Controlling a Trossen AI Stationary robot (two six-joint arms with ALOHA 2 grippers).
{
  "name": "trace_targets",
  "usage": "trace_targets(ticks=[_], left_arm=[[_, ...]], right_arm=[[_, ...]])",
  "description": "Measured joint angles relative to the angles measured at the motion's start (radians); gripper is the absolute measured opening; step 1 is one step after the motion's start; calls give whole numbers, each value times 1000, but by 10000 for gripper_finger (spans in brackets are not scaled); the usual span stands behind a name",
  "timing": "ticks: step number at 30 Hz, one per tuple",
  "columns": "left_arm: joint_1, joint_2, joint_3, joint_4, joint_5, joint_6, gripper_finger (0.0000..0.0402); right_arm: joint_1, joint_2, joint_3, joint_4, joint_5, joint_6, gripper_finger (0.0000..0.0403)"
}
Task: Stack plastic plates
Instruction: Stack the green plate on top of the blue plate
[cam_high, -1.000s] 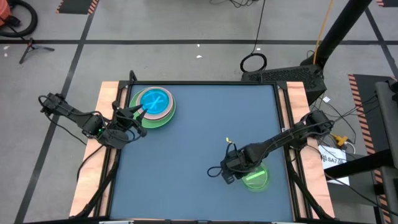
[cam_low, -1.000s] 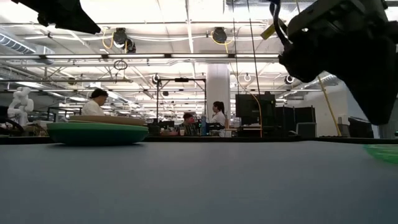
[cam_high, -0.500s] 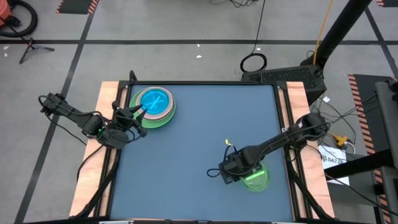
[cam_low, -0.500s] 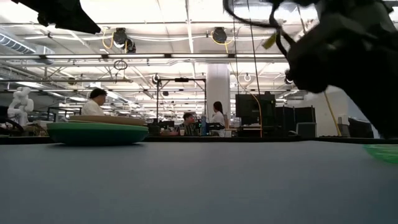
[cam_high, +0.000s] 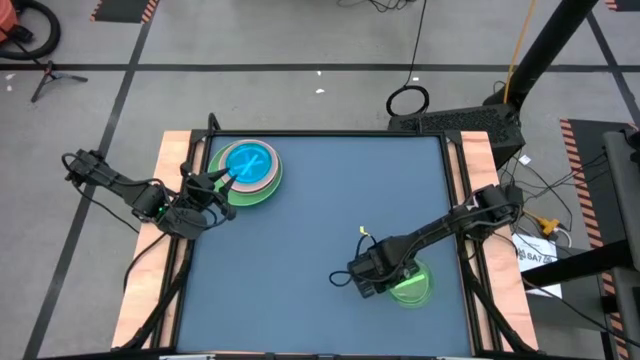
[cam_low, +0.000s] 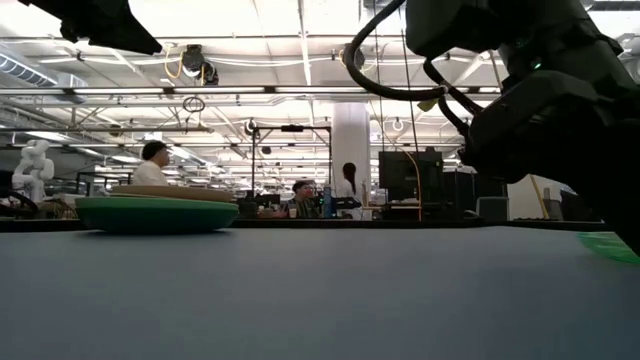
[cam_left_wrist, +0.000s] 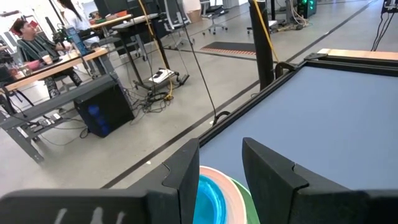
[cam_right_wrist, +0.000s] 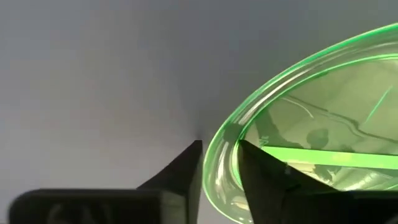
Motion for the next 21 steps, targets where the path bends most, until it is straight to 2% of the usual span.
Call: trace_targets(ticks=[6,12,21], left_arm=[[0,0,0,0,0,0,129],[0,0,0,0,0,0,129],[0,0,0,0,0,0,129]], right_arm=[[0,0,8,-4,-2,-49,42],[-21,0,63,-47,19,-128,8],[-37,0,192,-237,146,-238,2]])
